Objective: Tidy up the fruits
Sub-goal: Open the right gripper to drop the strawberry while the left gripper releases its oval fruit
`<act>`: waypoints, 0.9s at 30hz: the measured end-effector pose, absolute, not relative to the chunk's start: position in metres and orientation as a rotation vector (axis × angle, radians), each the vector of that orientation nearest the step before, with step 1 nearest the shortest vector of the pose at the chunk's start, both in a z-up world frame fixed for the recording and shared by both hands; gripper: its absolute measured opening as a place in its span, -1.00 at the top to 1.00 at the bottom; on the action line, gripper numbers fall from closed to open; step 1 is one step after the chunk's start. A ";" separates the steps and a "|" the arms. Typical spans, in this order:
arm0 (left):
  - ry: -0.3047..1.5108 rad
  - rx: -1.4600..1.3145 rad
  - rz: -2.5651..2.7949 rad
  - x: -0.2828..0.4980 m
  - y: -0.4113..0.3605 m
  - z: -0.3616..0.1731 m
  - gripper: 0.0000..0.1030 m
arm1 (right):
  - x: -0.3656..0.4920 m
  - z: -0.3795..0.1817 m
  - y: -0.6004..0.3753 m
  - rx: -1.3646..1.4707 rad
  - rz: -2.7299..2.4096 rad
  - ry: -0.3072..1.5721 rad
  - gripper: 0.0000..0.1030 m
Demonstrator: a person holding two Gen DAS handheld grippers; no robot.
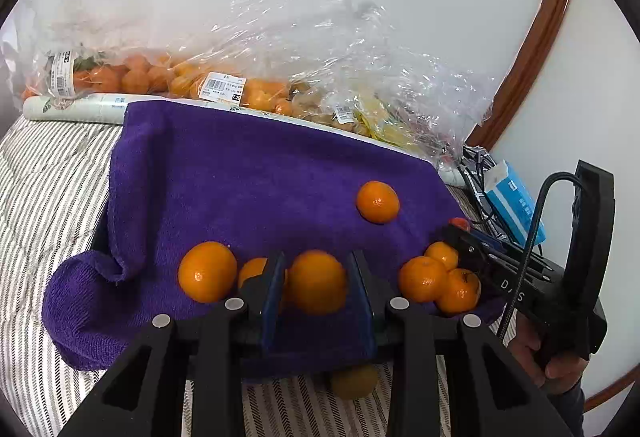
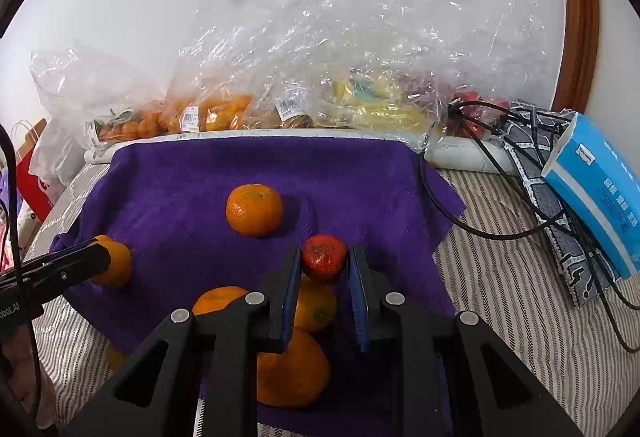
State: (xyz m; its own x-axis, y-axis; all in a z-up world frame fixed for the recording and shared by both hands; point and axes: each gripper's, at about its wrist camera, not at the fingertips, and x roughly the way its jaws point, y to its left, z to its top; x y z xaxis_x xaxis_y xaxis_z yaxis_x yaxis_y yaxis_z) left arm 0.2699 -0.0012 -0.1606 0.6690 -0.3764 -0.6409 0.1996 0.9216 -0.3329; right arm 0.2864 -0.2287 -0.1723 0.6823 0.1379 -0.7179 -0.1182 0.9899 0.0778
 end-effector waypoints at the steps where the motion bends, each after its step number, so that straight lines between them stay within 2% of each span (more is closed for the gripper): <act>1: 0.772 -0.240 -0.327 0.270 -0.001 -0.161 0.43 | 0.286 -0.172 -0.228 0.023 0.143 0.808 0.54; 27: 0.779 -0.271 -0.334 0.270 0.002 -0.160 0.40 | 0.286 -0.173 -0.225 0.004 0.147 0.806 0.54</act>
State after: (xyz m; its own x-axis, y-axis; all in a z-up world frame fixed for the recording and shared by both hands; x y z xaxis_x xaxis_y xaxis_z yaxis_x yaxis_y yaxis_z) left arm 0.2699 0.0019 -0.1600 0.6639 -0.3902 -0.6380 0.1925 0.9135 -0.3584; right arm 0.2865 -0.2254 -0.1733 0.6828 0.1327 -0.7184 -0.1294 0.9898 0.0599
